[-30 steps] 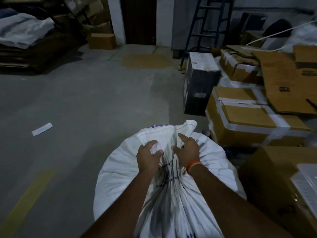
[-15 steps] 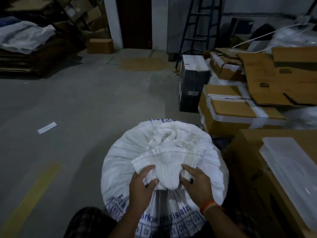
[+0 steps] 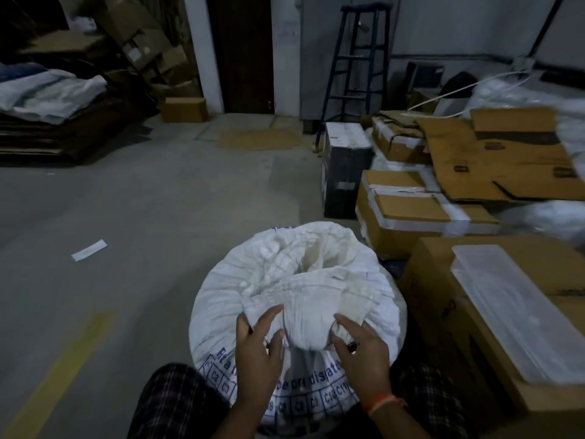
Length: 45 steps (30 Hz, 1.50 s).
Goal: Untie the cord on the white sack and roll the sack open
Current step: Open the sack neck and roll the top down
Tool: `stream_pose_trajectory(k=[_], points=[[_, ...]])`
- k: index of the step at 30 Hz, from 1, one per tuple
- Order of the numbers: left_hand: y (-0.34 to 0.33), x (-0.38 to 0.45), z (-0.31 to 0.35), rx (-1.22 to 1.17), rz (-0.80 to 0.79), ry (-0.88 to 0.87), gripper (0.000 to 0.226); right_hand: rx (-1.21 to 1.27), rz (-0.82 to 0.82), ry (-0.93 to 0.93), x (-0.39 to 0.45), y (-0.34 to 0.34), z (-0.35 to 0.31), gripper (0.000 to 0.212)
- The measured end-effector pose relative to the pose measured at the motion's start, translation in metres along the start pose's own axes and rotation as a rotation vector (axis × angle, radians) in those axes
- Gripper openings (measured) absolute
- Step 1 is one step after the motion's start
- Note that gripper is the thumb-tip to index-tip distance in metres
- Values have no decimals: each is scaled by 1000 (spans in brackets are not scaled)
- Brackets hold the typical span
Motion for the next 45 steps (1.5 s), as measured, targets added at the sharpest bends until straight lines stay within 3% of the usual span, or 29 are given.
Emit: stream_pose_trajectory(k=[5,10,12,15,17,20,22,26,28,31,33,37,40,42,43,45], points=[[10,2,-6,-8,57,17,51,83,48,64,7,4,-6,38],[-10,-3,-29,73,-67,65,51,53,-293,-129,5,-35,22,39],[-16,-5,-39,91,-99,93,50,69,-334,-152,5,-42,27,37],[-22,-3,-41,105,-124,87,48,55,-199,-135,13,-26,22,20],[-23,-1,-39,106,-124,71,47,32,9,-127,22,5,14,9],[-24,1,-37,91,-103,37,49,42,338,-50,38,64,-13,11],[-25,1,-36,83,-103,19,51,128,369,-39,63,83,-22,11],[-30,1,-33,59,-109,-6,57,196,121,-63,136,73,-29,6],[-29,3,-30,51,-90,-28,62,267,-100,-196,161,45,-16,18],[-17,5,-21,25,-30,-93,77,117,-300,-303,174,6,10,35],[-7,6,-13,-6,-20,-100,71,42,-254,-302,178,0,19,38],[40,10,6,-154,166,-89,18,95,-176,-232,177,6,10,37],[82,26,11,-294,340,-43,31,91,-168,-135,176,16,-4,35],[99,53,10,-393,403,81,18,100,-169,-106,174,22,-11,35],[102,72,9,-445,408,141,6,112,-168,-100,174,24,-12,35],[90,116,-1,-553,298,283,13,121,-169,-86,174,26,-16,35]])
Point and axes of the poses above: each hand's wrist, its own x-axis towards the middle knuckle, its own y-axis out of the back of the hand, z = x × y, the point moved 10 cm from there along x, towards the middle knuckle, and after that the axes turned 4 degrees about -y, right-handed, at the moved point
